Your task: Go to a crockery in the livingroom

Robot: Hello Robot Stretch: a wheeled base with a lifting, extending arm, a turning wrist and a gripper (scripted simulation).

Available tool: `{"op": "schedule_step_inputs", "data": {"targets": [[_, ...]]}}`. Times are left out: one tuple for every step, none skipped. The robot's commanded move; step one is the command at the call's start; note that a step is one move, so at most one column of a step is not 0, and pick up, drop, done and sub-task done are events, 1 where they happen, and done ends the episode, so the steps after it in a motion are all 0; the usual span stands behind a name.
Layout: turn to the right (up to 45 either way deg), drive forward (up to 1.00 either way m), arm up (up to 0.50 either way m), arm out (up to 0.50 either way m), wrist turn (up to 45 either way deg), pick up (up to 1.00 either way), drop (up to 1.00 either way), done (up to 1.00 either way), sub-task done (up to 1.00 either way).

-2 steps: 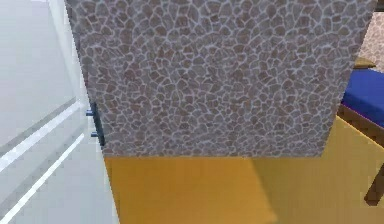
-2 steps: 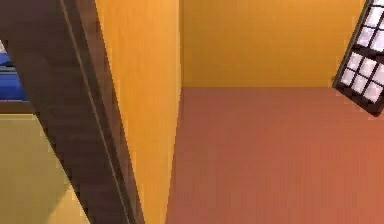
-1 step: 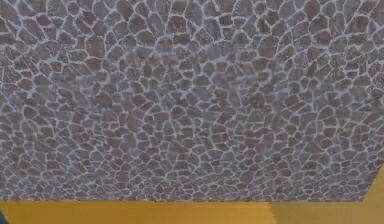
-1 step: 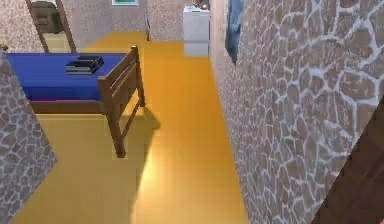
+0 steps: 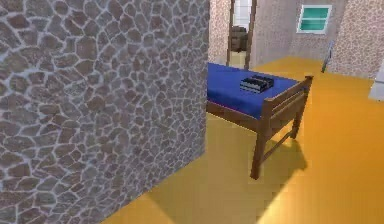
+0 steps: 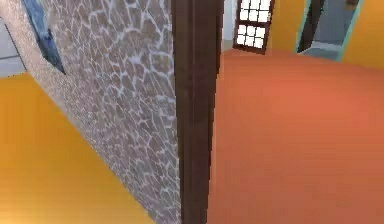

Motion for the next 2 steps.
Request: {"op": "schedule_step_inputs", "data": {"targets": [[42.0, 0.00, 0.00, 0.00, 0.0, 0.00, 0.00, 0.00, 0.00], [0.0, 1.00, 0.00, 0.00, 0.0, 0.00, 0.00, 0.00, 0.00]]}}
